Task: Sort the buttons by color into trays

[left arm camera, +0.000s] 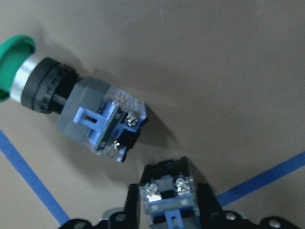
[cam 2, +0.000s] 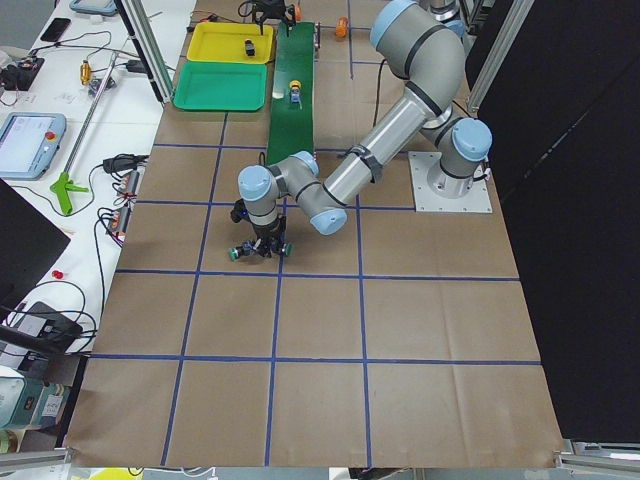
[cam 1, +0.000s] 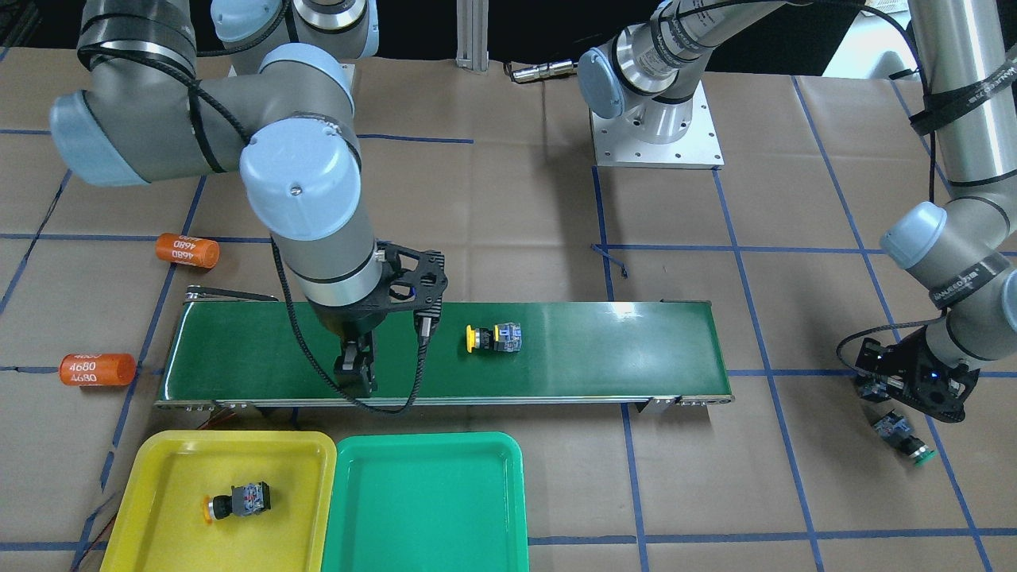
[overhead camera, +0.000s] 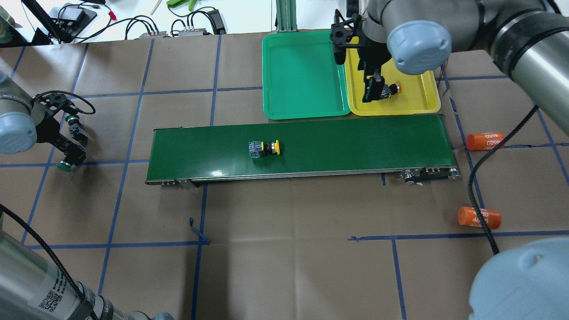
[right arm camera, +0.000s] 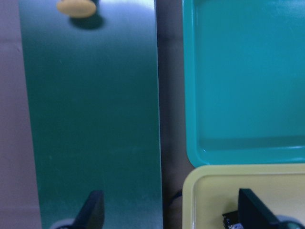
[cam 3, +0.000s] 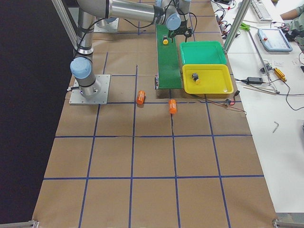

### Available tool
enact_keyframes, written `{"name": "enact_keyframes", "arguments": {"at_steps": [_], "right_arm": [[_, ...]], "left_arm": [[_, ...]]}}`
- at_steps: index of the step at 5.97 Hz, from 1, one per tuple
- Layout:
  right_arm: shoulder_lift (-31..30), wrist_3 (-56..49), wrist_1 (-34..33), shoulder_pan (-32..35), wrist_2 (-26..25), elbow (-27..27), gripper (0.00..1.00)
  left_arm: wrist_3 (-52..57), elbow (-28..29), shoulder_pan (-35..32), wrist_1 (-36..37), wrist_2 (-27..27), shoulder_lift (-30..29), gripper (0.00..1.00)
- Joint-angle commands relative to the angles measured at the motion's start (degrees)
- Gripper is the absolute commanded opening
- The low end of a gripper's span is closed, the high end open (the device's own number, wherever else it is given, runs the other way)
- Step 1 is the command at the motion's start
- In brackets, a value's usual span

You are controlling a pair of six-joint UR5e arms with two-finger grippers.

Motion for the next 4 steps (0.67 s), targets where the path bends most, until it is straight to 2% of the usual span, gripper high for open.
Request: {"name": "enact_keyframes", "arguments": {"at_steps": [1,2,3,4], "right_arm": [[-0.07,5.55,-3.15,4.63,0.08,3.87,1.00],[0.10,7.59,-6.31,6.66,0.08,5.54,1.00],[0.19,6.39,-6.69,6.68,-0.01,7.91,1.00],[0.45,3.51,-12.44,6.16,-0.01,11.32,1.00]], "left_arm": [[4.06,-1.05,-1.22,-4.01,-0.67,4.72,0.00],[8.61,-1.23,-4.89,-11.62,-2.85,9.54,0.00],[10.49,-2.02,-10.93,-15.35,-5.92,13.60,0.00],[14.51,-2.72,-15.51,-15.56,-8.65,14.33,0.00]]}}
